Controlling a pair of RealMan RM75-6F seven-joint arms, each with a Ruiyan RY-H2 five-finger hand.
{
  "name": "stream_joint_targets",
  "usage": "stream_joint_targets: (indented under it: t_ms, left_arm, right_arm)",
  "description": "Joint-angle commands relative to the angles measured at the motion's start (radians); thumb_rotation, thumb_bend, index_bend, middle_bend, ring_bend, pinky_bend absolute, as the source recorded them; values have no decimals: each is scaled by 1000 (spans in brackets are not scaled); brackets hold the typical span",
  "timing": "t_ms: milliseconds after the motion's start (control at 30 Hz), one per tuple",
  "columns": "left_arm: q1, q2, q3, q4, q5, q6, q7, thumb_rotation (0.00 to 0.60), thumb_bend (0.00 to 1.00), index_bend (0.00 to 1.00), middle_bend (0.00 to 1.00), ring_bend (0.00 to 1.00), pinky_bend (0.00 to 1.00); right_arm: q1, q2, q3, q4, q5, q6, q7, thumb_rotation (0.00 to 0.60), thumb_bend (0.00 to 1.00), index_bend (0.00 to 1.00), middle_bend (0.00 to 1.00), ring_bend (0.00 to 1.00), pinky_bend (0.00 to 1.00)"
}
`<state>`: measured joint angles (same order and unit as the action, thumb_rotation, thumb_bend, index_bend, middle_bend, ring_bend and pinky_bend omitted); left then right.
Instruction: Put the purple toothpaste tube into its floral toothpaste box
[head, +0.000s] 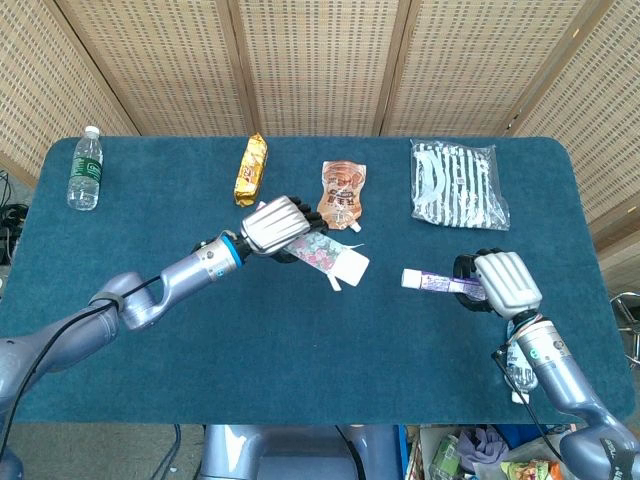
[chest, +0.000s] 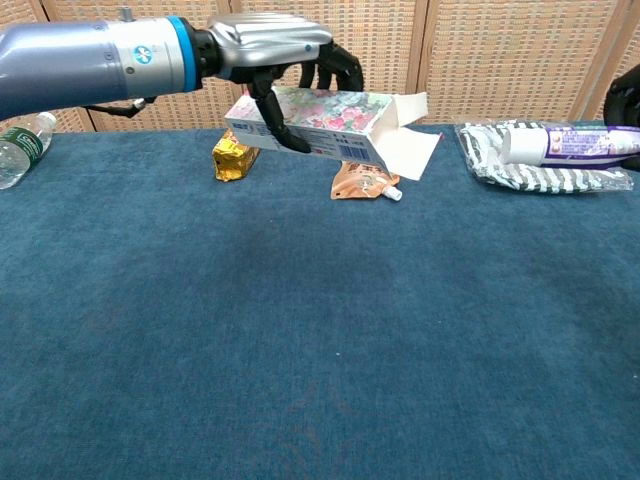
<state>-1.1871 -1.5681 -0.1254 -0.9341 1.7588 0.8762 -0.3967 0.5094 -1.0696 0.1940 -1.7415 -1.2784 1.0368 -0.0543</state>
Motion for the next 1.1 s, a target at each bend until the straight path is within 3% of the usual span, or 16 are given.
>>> stream_joint_targets:
  t_ms: [33,500,1100]
  left_arm:
    - [-41,-42,3,45,3,-11,-38,600,230,411,436,423,440]
    - [-103,-156,24,186,-44,-34,-80,600,229,411,436,423,440]
    - [-130,-142,17,110,-126,-94,-6,600,230,411,436,423,440]
  right_arm:
    - [4,19,12,-20,11,3,2,600,600,633,639,467,413]
    - [9,63,12,-88,44,2,-40,600,600,633,639,468,414]
    - [83,-16,32,-79,189,-25,-174,600,600,633,639,469,414]
